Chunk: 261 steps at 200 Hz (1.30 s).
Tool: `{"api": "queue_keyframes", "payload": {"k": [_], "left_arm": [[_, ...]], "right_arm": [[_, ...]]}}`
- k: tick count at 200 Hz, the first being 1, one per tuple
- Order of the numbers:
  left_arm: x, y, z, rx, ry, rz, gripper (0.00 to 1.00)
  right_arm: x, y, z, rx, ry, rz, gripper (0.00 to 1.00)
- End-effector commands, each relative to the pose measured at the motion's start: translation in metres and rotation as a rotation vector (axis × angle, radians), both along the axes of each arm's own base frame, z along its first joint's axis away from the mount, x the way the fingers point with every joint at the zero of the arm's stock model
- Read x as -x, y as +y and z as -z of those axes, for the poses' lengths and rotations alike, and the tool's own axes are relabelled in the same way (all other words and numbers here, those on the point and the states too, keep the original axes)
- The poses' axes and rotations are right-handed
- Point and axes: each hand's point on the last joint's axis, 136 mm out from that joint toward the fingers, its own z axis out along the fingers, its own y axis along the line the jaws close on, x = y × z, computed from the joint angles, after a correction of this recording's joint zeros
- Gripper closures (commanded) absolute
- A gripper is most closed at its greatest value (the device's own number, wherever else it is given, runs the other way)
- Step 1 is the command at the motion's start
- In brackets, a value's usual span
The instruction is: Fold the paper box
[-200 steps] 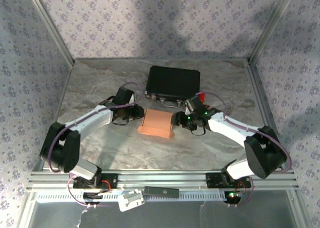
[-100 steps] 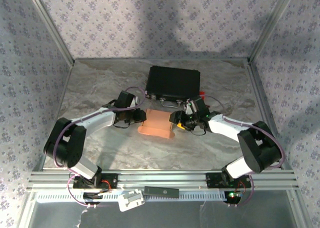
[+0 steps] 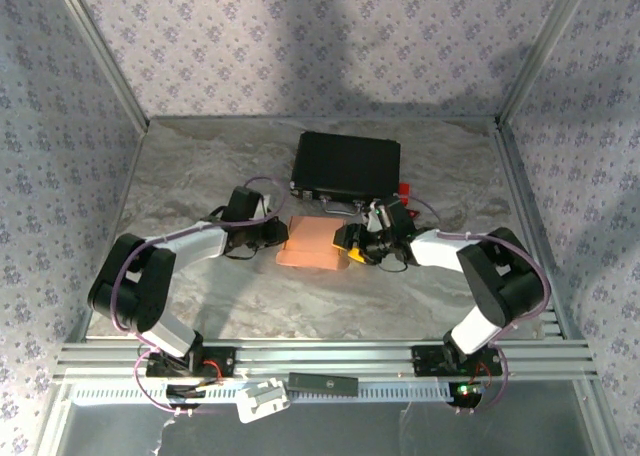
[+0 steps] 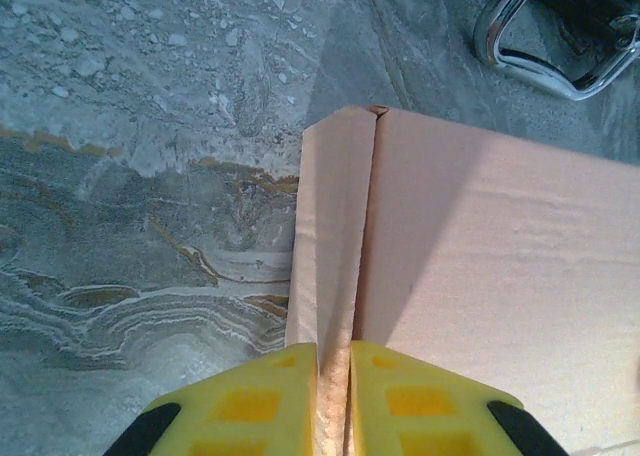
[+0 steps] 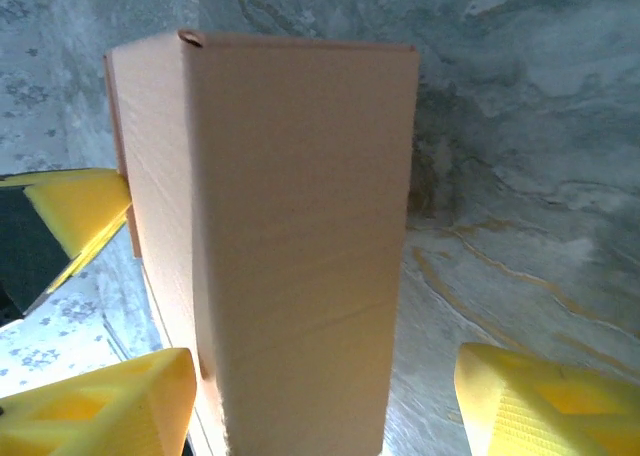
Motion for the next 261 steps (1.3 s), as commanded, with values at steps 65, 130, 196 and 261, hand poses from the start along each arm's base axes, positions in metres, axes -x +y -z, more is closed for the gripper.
{"api": "queue_keyframes", "payload": {"k": [65, 130, 196, 261], "left_arm": [[0.01, 0.013, 0.015, -0.024, 0.045, -0.035, 0.86], [0.023, 0.015, -0.072, -0.094, -0.343, 0.056, 0.28], [0.074, -0.053, -0.094, -0.615, -0.962, 0.624, 0.16], [0.054, -0.088, -0.061, -1.027, -1.094, 0.801, 0.13]], "right_arm": [[-0.014, 0.028, -0.01, -0.149, 0.016, 0.024, 0.44], [-0.019, 0.026, -0.023, -0.223, 0.17, 0.124, 0.62], [-0.004, 0.004, -0.036, -0.172, 0.411, 0.154, 0.64], [0.008, -0.013, -0.041, -0.131, 0.515, 0.12, 0.63]]}}
